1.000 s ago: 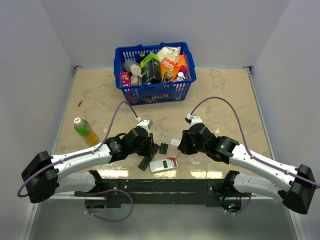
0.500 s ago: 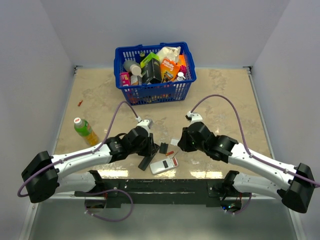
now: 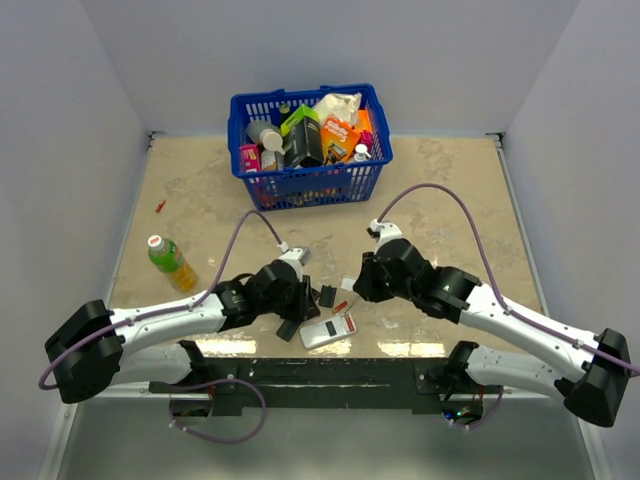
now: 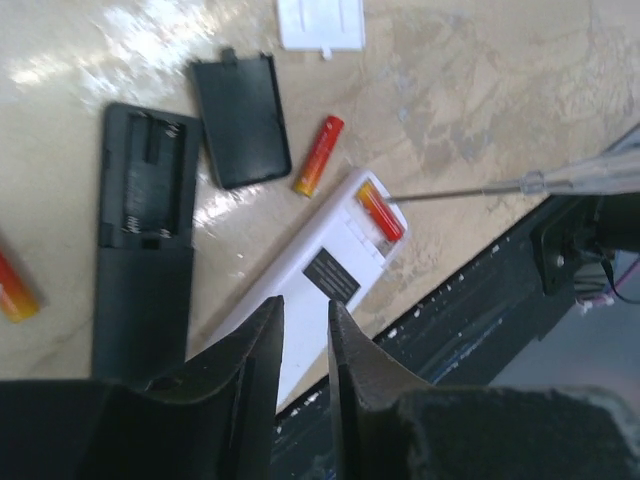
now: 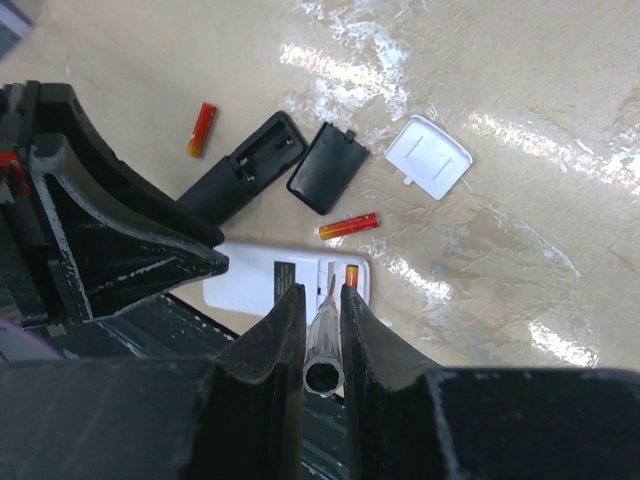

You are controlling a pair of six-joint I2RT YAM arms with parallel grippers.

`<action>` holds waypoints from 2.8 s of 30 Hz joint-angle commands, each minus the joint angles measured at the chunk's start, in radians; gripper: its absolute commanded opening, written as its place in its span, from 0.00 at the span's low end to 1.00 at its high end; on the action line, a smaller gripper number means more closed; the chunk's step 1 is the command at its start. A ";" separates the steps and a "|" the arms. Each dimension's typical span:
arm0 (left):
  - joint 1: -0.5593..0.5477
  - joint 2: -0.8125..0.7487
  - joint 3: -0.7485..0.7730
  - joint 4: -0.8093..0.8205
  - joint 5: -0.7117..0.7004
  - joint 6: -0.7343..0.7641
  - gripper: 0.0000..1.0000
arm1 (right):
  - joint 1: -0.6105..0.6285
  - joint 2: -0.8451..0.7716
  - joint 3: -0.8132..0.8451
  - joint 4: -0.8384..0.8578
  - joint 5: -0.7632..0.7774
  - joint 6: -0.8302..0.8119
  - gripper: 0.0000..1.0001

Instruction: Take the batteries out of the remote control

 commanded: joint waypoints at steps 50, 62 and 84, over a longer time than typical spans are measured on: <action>-0.108 0.094 -0.165 0.224 0.010 -0.094 0.28 | 0.000 -0.094 -0.096 0.045 -0.023 -0.083 0.00; -0.110 0.094 -0.159 0.215 0.004 -0.080 0.29 | 0.011 -0.016 -0.125 0.072 -0.014 -0.092 0.00; -0.108 0.094 -0.148 0.180 -0.014 -0.068 0.29 | 0.195 -0.100 -0.096 0.040 0.107 -0.043 0.00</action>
